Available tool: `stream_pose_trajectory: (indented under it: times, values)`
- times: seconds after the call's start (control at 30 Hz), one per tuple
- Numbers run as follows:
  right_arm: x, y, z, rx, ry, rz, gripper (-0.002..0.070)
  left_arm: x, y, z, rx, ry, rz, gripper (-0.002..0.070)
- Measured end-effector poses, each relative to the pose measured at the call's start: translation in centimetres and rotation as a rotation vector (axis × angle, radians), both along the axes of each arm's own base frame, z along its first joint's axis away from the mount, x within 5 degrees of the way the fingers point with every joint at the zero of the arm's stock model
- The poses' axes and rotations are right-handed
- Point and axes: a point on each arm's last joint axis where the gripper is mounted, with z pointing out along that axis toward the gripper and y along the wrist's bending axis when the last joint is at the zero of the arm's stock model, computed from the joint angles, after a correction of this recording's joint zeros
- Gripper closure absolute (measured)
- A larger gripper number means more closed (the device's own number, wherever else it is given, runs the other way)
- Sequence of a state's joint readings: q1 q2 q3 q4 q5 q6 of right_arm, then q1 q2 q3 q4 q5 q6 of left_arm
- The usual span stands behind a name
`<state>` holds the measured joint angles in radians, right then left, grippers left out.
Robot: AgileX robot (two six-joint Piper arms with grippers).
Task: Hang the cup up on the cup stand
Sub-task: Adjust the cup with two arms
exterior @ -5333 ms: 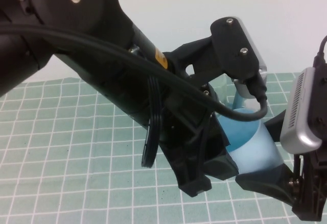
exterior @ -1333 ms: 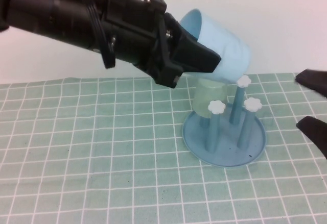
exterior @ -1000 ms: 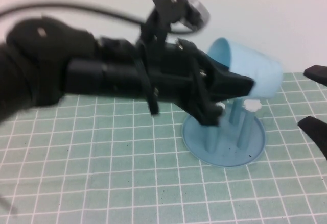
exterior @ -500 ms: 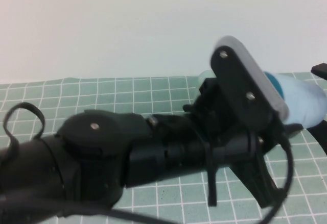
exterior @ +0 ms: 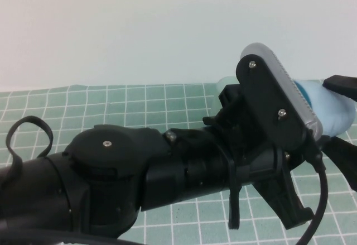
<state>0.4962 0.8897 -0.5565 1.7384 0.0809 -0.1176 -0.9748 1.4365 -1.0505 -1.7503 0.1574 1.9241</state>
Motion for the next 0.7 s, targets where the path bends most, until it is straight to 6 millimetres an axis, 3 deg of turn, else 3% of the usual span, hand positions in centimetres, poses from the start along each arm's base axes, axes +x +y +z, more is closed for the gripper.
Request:
stream_pose_trajectory:
  times: [0.1, 0.33, 0.6, 0.7]
  values:
    - [-0.03, 0.05, 0.01, 0.001, -0.001, 0.007, -0.0014, -0.12, -0.05, 0.04, -0.006, 0.002, -0.018, 0.0664]
    - [0.00, 0.02, 0.03, 0.012, 0.005, -0.001, 0.0161, -0.21, -0.09, 0.07, -0.009, 0.002, -0.030, 0.0659]
    - [0.01, 0.00, 0.03, -0.025, -0.022, 0.007, 0.0179, -0.24, -0.10, 0.07, -0.021, 0.032, -0.024, 0.0650]
    - [-0.05, -0.03, 0.10, -0.054, -0.049, 0.015, 0.0180, -0.34, -0.09, 0.09, -0.032, 0.057, -0.026, 0.0615]
